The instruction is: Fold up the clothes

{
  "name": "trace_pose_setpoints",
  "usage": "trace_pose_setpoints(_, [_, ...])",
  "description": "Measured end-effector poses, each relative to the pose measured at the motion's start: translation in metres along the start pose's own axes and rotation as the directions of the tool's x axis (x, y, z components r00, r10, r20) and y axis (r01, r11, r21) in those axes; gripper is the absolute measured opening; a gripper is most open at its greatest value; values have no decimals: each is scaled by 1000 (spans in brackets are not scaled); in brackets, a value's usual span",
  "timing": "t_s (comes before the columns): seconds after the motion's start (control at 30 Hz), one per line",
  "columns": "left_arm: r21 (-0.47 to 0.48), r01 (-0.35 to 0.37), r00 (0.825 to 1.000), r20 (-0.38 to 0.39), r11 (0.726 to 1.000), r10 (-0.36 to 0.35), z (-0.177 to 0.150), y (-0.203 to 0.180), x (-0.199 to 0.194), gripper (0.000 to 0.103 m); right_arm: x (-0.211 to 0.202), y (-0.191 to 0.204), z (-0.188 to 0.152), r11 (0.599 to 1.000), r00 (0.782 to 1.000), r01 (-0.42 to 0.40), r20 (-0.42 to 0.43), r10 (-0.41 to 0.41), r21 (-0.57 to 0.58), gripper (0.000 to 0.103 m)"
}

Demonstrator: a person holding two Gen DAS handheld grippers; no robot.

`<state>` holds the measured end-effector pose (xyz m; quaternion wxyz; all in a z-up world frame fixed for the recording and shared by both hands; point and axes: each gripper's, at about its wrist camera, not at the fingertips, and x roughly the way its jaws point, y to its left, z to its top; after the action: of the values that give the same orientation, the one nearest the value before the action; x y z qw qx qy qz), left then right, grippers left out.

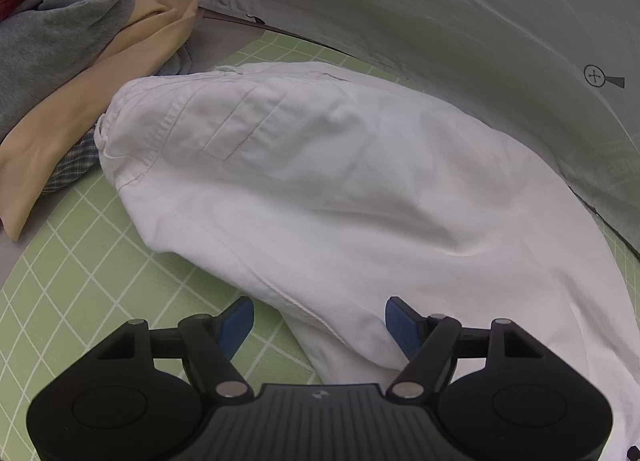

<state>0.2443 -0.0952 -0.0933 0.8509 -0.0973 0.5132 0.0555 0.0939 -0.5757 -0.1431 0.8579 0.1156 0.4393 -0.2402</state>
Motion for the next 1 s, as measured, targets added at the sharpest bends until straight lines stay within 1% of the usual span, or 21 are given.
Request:
trace_pose_setpoints(0.07, [11, 3, 1000, -3, 1000, -3, -1, -4, 0, 73, -1, 7, 6, 997, 1000, -4, 10, 5, -79, 18])
trace_pose_setpoints(0.13, [17, 5, 1000, -1, 1000, -5, -2, -4, -3, 73, 0, 13, 17, 987, 999, 9, 32, -4, -158, 12])
trace_pose_setpoints(0.2, [12, 17, 1000, -1, 1000, -17, -3, -2, -6, 73, 0, 15, 37, 976, 996, 41, 87, -23, -215, 11])
trace_pose_setpoints(0.27, [-1, 29, 1000, 2, 1000, -29, -4, 3, -10, 73, 0, 12, 68, 972, 986, 74, 160, -39, -222, 10])
trace_pose_setpoints(0.3, [-7, 30, 1000, 5, 1000, -30, -5, 5, -12, 73, -2, 11, 86, 971, 978, 96, 204, -50, -218, 9])
trace_pose_setpoints(0.33, [-10, 27, 1000, 10, 1000, -27, -7, 8, -15, 73, -6, 12, 107, 969, 960, 133, 269, -73, -210, 9])
trace_pose_setpoints(0.4, [-21, 18, 1000, 16, 1000, -17, -13, 14, -19, 73, -13, 18, 141, 962, 917, 211, 377, -134, -173, 10])
trace_pose_setpoints(0.43, [-30, 14, 1000, 16, 999, -14, -16, 17, -21, 74, -13, 22, 153, 958, 901, 244, 402, -166, -152, 13])
trace_pose_setpoints(0.47, [-40, 10, 1000, 17, 999, -10, -20, 20, -23, 74, -11, 26, 162, 952, 896, 272, 399, -196, -143, 16])
trace_pose_setpoints(0.5, [-50, 8, 1000, 17, 999, -8, -23, 24, -25, 74, -8, 30, 168, 947, 893, 293, 391, -222, -133, 20])
trace_pose_setpoints(0.53, [-61, 7, 1000, 14, 998, -6, -28, 27, -27, 74, -6, 34, 167, 949, 901, 292, 367, -229, -124, 30])
trace_pose_setpoints(0.57, [-73, 5, 1000, 12, 997, -4, -32, 31, -29, 73, -5, 39, 164, 952, 911, 283, 344, -228, -118, 41])
trace_pose_setpoints(0.63, [-90, 2, 1000, 6, 996, -1, -43, 38, -35, 74, -8, 49, 138, 966, 936, 215, 313, -161, -145, 51])
trace_pose_setpoints(0.67, [-93, 2, 1000, 2, 996, -1, -49, 41, -37, 74, -10, 55, 122, 967, 945, 200, 291, -148, -160, 54])
trace_pose_setpoints(0.73, [-87, 4, 1000, -9, 996, -5, -59, 47, -41, 74, -15, 67, 82, 970, 964, 169, 232, -127, -173, 57])
trace_pose_setpoints(0.83, [-65, 19, 1000, -12, 998, -20, -76, 53, -52, 74, -30, 75, 26, 989, 990, 62, 134, -44, -134, 60])
trace_pose_setpoints(0.9, [-49, 30, 999, -14, 998, -31, -88, 55, -62, 74, -44, 82, -7, 996, 996, -3, 88, 11, -90, 62])
trace_pose_setpoints(1.0, [-21, 38, 999, -19, 999, -38, -104, 61, -72, 75, -61, 92, -46, 997, 997, -70, 38, 71, -42, 63])
